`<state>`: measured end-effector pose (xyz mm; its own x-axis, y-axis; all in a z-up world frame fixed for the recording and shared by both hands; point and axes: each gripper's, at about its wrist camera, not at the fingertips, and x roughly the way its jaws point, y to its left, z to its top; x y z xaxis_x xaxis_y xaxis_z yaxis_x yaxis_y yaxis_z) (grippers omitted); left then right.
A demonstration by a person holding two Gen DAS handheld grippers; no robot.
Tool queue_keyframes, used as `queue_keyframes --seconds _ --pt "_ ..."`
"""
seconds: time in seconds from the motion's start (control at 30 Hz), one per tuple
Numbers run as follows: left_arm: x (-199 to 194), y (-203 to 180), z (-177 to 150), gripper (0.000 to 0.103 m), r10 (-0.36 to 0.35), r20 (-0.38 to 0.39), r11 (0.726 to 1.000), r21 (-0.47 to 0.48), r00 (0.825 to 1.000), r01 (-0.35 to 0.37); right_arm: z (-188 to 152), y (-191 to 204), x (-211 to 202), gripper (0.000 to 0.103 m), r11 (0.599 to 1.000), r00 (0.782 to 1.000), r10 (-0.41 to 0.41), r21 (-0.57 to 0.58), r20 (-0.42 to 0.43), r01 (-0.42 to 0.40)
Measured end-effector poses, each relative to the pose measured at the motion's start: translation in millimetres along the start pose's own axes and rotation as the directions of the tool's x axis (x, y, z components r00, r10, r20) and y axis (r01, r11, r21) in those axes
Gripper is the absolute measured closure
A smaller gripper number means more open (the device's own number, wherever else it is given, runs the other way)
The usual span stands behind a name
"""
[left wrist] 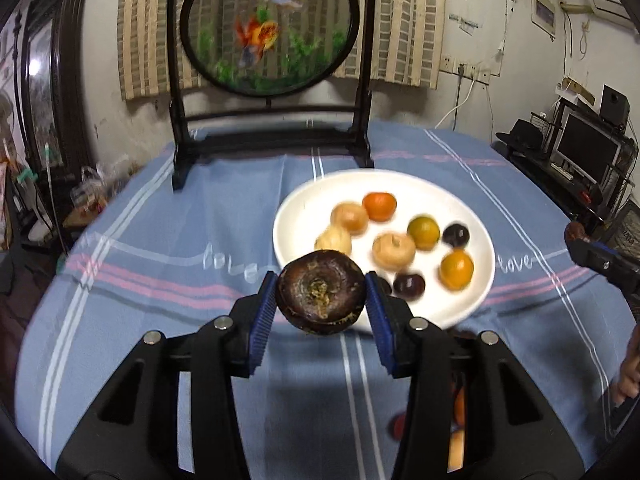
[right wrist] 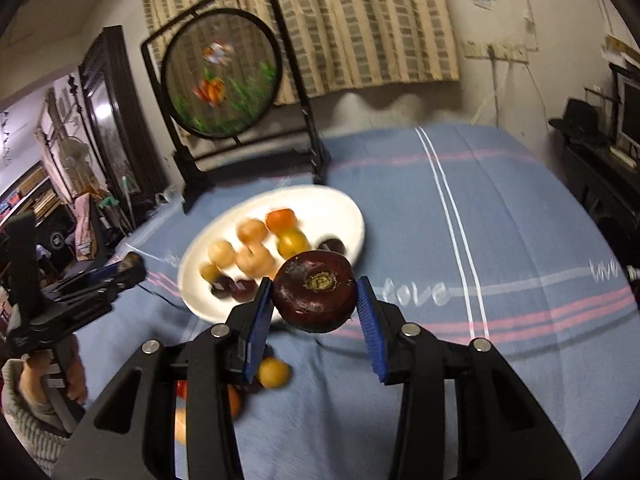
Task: Organize fruits
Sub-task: 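Lift both held fruits and carry them over the white plate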
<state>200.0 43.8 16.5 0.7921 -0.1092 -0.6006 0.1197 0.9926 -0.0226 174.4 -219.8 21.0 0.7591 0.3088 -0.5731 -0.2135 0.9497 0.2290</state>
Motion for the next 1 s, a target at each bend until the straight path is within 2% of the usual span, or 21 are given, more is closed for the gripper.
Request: queue_keyframes --seconds 0.13,0.27,0.5,0.77,0.87,0.9,0.93,0.97,1.0 --pt "9.1 -9.2 21.0 0.058 -0.005 0.023 1.0 0.003 1.0 0.005 38.0 14.5 14.4 0.06 0.999 1.0 -0.001 -0.032 0.017 0.001" --pt "35.6 -13.2 24.8 0.058 -0.031 0.003 0.999 -0.026 1.0 0.031 52.2 18.6 49.2 0.06 1.0 1.0 0.021 -0.007 -0.003 -0.021" --pt "83.9 -16.4 11.2 0.058 -0.051 -0.105 0.999 -0.015 0.993 0.05 46.1 20.3 121.5 0.06 1.0 0.993 0.023 -0.016 -0.12 -0.025" --pt "100.1 -23.4 7.4 0.058 -0.041 -0.137 0.999 0.021 0.99 0.044 57.0 2.2 166.8 0.06 1.0 0.987 0.009 0.028 -0.158 -0.004" --pt "103.5 -24.7 5.5 0.056 -0.033 -0.147 0.999 0.029 0.989 0.038 54.5 -0.4 185.2 0.06 0.999 0.98 0.021 0.038 -0.199 -0.014" --pt "102.6 -24.4 5.6 0.049 -0.026 -0.143 0.999 0.031 0.989 0.031 53.4 -1.4 188.1 0.058 0.999 0.978 0.022 0.042 -0.205 -0.014" --pt "101.5 -23.7 6.1 0.037 -0.021 -0.137 0.999 0.03 0.99 0.025 53.1 -2.7 189.2 0.052 0.999 0.979 0.019 0.044 -0.204 -0.01" --pt "98.8 -22.6 7.6 0.033 -0.014 -0.125 0.999 0.027 0.992 0.018 53.3 -3.0 187.5 0.034 0.999 0.98 0.013 0.046 -0.197 -0.004" --pt "96.2 -21.2 8.9 0.031 -0.011 -0.114 1.0 0.024 0.993 0.014 54.8 -3.7 183.1 0.032 0.999 0.985 0.007 0.047 -0.172 0.001"
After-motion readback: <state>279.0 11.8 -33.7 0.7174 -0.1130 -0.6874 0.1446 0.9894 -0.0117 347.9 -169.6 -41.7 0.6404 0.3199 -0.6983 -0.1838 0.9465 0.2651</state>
